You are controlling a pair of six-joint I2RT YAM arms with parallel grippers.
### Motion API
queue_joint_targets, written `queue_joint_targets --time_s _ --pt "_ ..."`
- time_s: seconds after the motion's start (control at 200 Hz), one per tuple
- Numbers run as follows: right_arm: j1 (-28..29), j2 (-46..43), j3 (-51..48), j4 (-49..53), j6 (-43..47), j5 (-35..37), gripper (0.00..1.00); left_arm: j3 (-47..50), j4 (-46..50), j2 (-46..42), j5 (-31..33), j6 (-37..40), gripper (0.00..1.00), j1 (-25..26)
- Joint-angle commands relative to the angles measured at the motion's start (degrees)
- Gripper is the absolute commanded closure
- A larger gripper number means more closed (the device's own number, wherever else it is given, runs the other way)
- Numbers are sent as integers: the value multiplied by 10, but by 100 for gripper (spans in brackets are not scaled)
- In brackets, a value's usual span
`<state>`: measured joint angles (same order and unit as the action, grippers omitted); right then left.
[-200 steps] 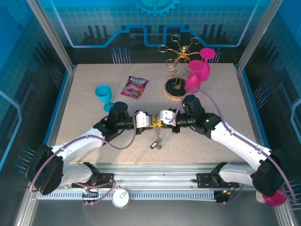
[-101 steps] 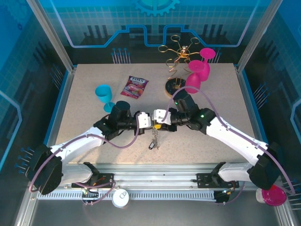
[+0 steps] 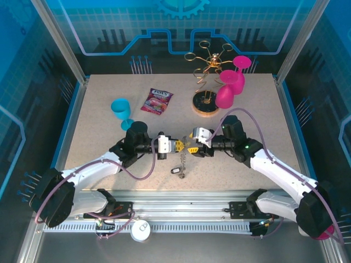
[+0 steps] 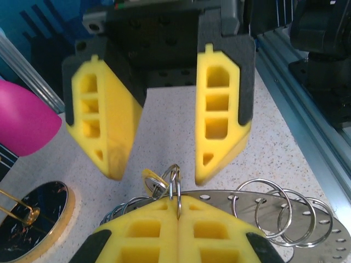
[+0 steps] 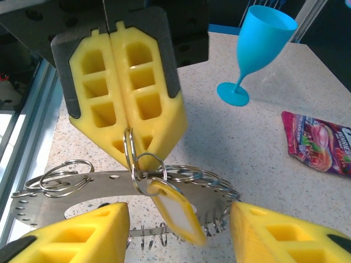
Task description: Put the keys on the keyring
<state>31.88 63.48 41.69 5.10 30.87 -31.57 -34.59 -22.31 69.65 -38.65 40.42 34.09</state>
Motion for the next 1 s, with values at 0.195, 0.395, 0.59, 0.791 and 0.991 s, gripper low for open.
queue_joint_targets --time_s 0.195,0.395,0.59,0.791,0.991 --pt "27 -7 2 -21 44 9 74 -5 -26 -9 -30 -28 100 -8" --pt "33 7 5 0 52 21 100 8 -109 0 -35 -94 100 -13" --pt "59 23 -12 -42 26 48 100 11 -181 17 -37 -156 100 -19" --pt "35 -31 -17 -68 17 73 67 13 -156 12 -39 -140 100 -21" --pt "5 -55 -9 -63 11 -4 61 15 -136 11 -43 -117 100 -21"
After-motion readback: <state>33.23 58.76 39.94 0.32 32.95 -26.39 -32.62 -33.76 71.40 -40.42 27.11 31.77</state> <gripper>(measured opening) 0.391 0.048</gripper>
